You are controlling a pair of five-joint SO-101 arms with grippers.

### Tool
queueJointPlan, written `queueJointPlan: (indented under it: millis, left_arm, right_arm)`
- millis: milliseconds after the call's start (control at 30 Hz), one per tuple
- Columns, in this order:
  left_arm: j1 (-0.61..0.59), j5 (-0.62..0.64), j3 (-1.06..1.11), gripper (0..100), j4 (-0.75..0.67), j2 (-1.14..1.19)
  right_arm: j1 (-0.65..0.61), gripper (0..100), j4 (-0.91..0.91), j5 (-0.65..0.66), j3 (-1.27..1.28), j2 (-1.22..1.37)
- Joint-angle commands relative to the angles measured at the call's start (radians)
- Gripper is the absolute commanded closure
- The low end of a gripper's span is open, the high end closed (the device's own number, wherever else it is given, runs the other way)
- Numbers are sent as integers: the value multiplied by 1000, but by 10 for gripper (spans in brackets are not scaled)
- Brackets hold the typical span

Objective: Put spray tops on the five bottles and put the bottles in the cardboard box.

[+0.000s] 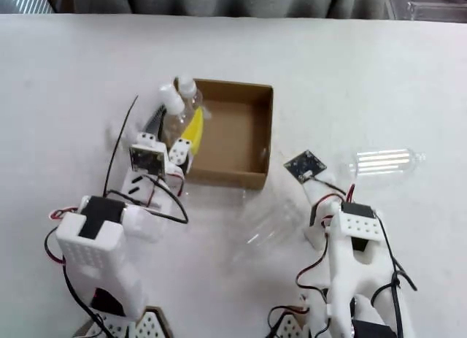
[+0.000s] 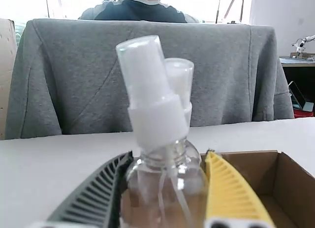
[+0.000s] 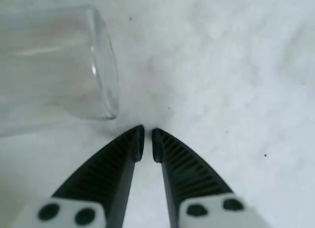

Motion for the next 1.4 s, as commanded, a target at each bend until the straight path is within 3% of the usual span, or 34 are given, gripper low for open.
queueJointPlan:
  millis: [0, 100, 433, 567, 767, 967, 1367]
  left_arm:
    - [8, -6, -40, 914, -6, -4]
    - [8, 29, -43, 868, 64, -12]
    - [8, 37, -29, 823, 81, -13]
    - [16, 41, -15, 754, 150, -42]
    - [1, 43, 9, 750, 247, -122]
    - [2, 43, 61, 686, 252, -176]
    - [-1, 41, 92, 688, 253, -222]
  right_arm:
    - [4, 982, -27, -2, -3, -15]
    - [5, 982, -27, -2, -3, -15]
    - [7, 982, -28, -2, -3, -13]
    - [7, 982, -28, -2, -3, -13]
    - [7, 982, -39, -2, -3, -12]
    - [7, 982, -41, -2, -3, -12]
    - [4, 982, -42, -3, -3, -12]
